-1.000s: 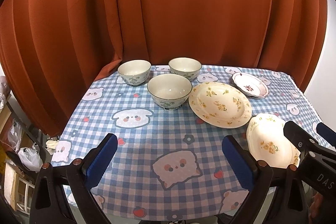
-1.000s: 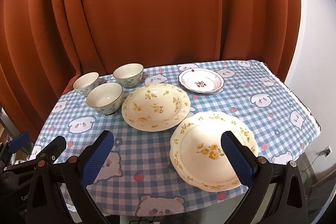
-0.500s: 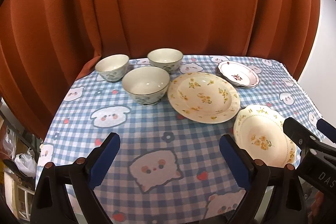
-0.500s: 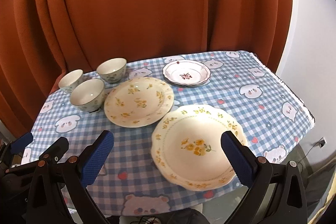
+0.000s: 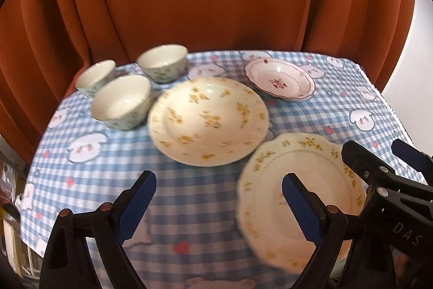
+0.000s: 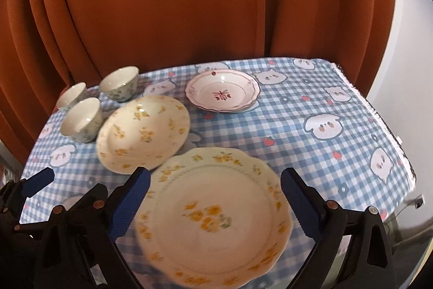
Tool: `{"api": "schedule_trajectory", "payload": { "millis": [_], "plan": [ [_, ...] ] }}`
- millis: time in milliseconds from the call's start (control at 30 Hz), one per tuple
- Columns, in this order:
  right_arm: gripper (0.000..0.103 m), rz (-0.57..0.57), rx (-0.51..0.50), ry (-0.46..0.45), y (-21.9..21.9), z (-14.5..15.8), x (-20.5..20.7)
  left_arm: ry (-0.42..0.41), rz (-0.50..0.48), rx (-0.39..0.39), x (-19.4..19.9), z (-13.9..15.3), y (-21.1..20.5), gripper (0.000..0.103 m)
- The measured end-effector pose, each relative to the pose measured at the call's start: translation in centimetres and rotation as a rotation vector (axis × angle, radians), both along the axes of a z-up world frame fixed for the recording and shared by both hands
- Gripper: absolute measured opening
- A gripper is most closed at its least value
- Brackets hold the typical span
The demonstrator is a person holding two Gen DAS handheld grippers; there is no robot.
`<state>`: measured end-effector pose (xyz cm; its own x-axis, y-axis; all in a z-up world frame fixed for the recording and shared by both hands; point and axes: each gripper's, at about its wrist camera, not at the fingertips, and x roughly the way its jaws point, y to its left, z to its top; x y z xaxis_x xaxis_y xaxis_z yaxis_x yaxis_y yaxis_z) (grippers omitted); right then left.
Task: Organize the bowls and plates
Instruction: 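Reach both tools to the deep yellow-floral plate and grip its rim, then lift the deep plate with both tools and lower it onto the cloth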
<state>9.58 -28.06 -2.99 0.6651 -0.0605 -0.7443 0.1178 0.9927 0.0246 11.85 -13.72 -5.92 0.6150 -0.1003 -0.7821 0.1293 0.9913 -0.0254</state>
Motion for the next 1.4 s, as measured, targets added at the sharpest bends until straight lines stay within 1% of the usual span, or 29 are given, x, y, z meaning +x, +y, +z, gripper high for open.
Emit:
{"api": "schedule_trajectory", "payload": {
  "millis": [133,233,267,433,500,600,700,800,900,1100,1233,1267,1400],
  "plan": [
    [0.095,0.016,0.001,0.038,-2.5,-1.6,1.3,0.047,0.03,-0.002,0.9,-1.7,-2.2,0.095],
    [0.092,0.038,0.003,0.087,-3.8,-3.4,2.4,0.103,0.056,-0.01,1.4,-3.4,-3.3,0.092],
    [0.092,0.042,0.004,0.101,-4.0,-3.8,2.7,0.118,0.064,-0.012,1.5,-3.9,-3.6,0.09],
    [0.091,0.09,0.013,0.178,-5.3,-6.9,3.9,0.211,0.124,-0.012,1.8,-6.6,-4.8,0.087],
    [0.088,0.108,0.021,0.2,-5.5,-7.7,4.1,0.239,0.139,-0.008,2.1,-7.6,-5.2,0.086],
    [0.088,0.123,0.028,0.236,-5.9,-9.0,4.5,0.267,0.163,0.001,2.3,-8.5,-5.6,0.083],
    [0.088,0.13,0.034,0.264,-6.4,-10.0,5.0,0.298,0.211,-0.003,2.5,-9.2,-5.8,0.083],
    [0.086,0.149,0.042,0.279,-6.9,-10.6,5.4,0.318,0.232,-0.004,2.8,-9.7,-6.1,0.082],
    [0.078,0.167,0.081,0.307,-7.3,-11.2,5.9,0.31,0.246,0.006,3.0,-9.8,-6.6,0.082],
    [0.074,0.177,0.13,0.337,-7.5,-11.9,6.4,0.313,0.255,0.007,3.4,-10.0,-6.9,0.082],
    [0.068,0.197,0.11,0.34,-6.9,-11.9,6.7,0.305,0.243,0.012,2.9,-10.0,-6.6,0.082],
    [0.064,0.203,0.107,0.341,-6.7,-11.8,6.7,0.304,0.238,0.016,2.7,-10.0,-6.5,0.082],
    [0.064,0.18,0.095,0.365,-6.6,-11.8,6.7,0.313,0.209,0.012,3.1,-9.9,-6.3,0.081]
  ]
}}
